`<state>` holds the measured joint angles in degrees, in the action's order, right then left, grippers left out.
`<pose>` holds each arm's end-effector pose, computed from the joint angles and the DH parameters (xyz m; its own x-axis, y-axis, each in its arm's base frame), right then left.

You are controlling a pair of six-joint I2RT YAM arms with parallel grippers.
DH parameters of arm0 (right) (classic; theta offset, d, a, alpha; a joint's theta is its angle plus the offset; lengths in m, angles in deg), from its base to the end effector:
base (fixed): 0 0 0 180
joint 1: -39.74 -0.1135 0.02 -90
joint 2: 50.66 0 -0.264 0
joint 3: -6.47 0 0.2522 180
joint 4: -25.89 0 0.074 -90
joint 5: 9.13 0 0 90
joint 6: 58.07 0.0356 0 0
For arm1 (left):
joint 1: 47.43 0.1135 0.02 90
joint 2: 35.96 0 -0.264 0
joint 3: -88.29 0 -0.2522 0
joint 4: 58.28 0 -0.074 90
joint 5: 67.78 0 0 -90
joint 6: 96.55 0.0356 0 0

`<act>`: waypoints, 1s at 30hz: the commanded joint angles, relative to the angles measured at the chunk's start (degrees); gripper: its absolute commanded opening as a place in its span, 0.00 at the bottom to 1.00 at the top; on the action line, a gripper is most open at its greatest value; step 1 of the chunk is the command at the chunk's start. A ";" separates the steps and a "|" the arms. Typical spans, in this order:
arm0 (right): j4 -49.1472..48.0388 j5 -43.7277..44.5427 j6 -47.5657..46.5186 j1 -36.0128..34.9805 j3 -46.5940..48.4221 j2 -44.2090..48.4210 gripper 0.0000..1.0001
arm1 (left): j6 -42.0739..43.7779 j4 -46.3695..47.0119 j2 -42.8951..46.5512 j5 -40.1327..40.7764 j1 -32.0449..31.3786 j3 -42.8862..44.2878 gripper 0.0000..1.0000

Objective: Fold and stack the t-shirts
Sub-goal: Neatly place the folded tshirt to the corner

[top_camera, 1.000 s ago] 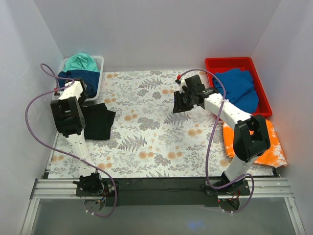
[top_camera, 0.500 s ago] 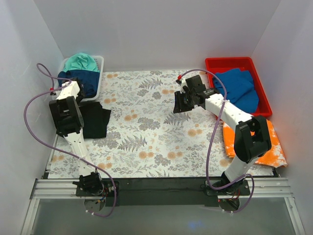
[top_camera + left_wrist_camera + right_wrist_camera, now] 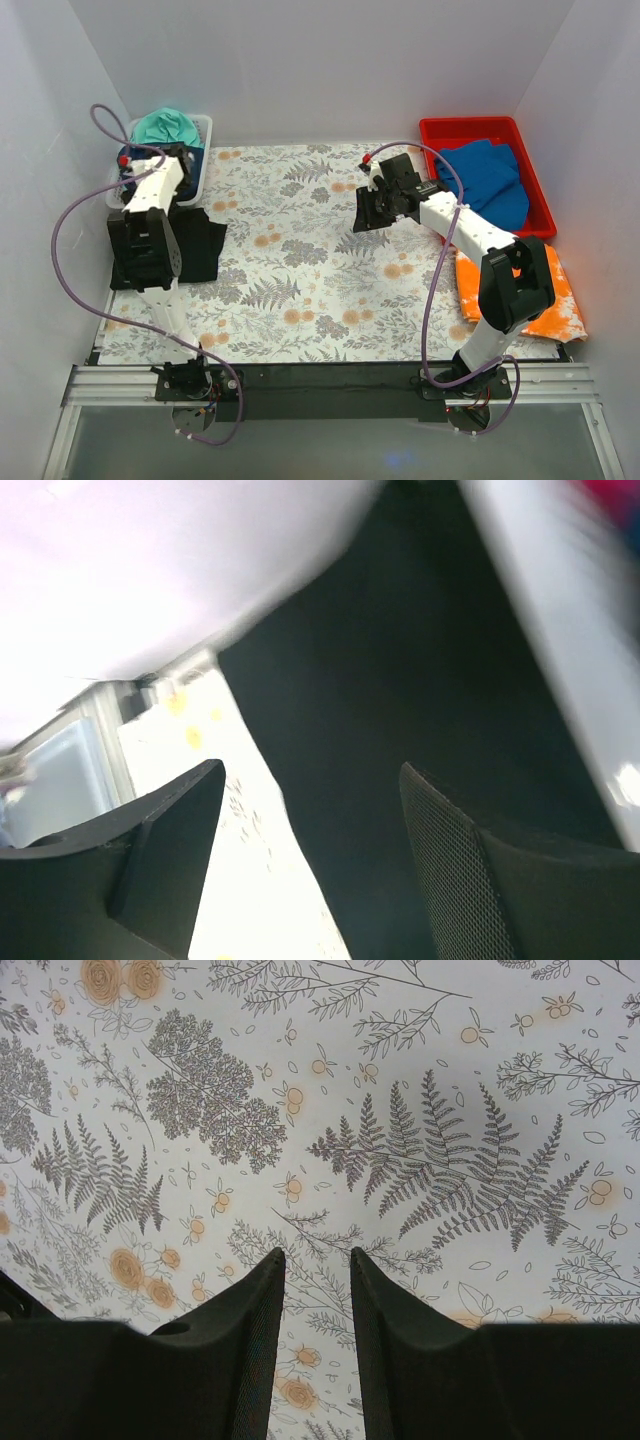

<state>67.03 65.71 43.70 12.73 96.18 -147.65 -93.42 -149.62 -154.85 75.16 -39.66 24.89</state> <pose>0.3292 0.1782 0.2625 -0.7734 -0.1732 -0.6098 -0.4446 0.8340 0.3269 0.3860 0.0813 0.2393 -0.0226 -0.6104 -0.7918 -0.9891 -0.1017 0.1067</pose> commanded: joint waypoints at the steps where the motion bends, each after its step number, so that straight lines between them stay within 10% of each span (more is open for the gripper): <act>1: 0.31 -1.10 -0.26 0.29 -0.79 2.07 0.39 | -0.67 -1.18 7.70 -3.10 -10.56 -3.69 0.70; 9: 0.22 -0.84 0.18 0.29 -2.90 2.95 0.39 | 10.03 28.86 25.88 -41.81 -15.68 -23.29 0.70; 30: -0.57 0.83 0.80 0.29 -8.00 6.20 0.38 | 7.95 39.35 16.58 -44.69 -15.68 -33.85 0.65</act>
<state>66.97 65.99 44.13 12.73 88.59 -143.48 -83.61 -111.11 -139.59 29.70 -55.38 -7.28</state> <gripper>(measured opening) 0.380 0.659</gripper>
